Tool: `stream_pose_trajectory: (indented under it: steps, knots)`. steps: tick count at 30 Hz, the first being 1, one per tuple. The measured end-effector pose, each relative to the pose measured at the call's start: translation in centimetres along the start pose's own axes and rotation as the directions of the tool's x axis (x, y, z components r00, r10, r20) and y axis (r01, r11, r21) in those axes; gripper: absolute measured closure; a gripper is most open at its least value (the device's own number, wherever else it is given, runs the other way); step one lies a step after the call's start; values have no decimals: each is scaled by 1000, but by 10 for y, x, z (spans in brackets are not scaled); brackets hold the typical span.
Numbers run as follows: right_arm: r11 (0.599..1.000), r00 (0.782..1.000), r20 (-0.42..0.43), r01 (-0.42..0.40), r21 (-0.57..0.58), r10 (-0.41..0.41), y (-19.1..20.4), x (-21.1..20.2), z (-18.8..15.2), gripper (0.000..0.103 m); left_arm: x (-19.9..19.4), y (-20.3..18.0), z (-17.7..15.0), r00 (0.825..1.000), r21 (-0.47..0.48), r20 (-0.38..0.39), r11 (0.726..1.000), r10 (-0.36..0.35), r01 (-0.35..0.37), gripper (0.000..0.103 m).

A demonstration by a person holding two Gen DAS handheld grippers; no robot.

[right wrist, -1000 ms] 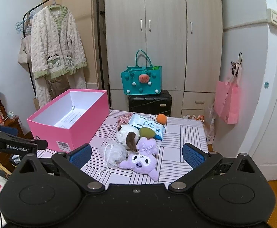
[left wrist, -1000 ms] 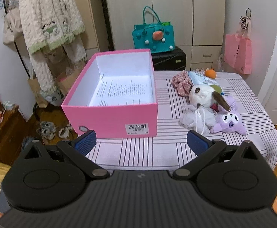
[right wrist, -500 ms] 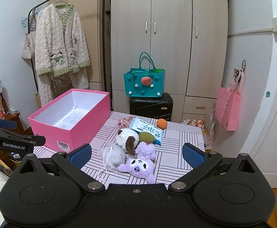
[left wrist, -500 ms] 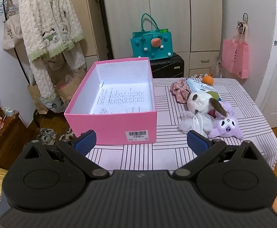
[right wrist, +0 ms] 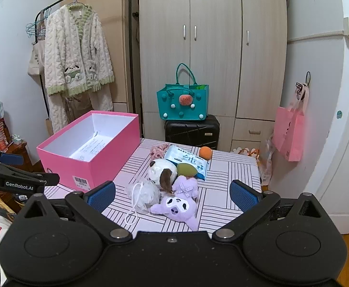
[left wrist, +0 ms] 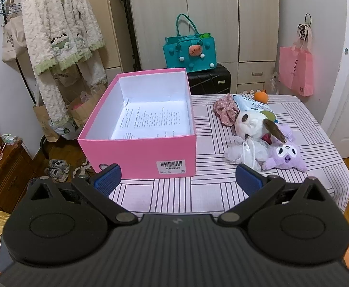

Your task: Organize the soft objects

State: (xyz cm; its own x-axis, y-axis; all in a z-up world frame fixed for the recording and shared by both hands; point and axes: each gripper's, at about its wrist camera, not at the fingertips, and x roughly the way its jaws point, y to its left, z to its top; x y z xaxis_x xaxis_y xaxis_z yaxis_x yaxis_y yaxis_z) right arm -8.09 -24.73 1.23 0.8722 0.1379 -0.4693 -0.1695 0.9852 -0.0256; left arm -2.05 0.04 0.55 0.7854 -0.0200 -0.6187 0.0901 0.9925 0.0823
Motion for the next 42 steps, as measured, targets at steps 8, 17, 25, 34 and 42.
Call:
stream_pose_trajectory:
  steps: [8,17,25,34,42]
  knots:
    - [1000,1000,-12,1,12,0,-5,0,-6,0,1,0,-1,1000,0,-7,1000,-1,1,0]
    - [1000,1000,-21,2,12,-2,-9,-1,-10,0,5,0,-4,1000,3,-27,1000,-8,8,0]
    - [1000,1000,-18,-2,0,2,-10,-2,-11,0,4,-1,-5,1000,4,-28,1000,-10,10,0]
    - [1000,1000,-15,-15,-12,15,-9,-2,-10,0,2,0,-3,1000,0,-18,1000,-13,13,0]
    - [993,992,-46,-119,22,120,-22,12,-10,0,5,-1,4,999,-2,27,999,-44,44,0]
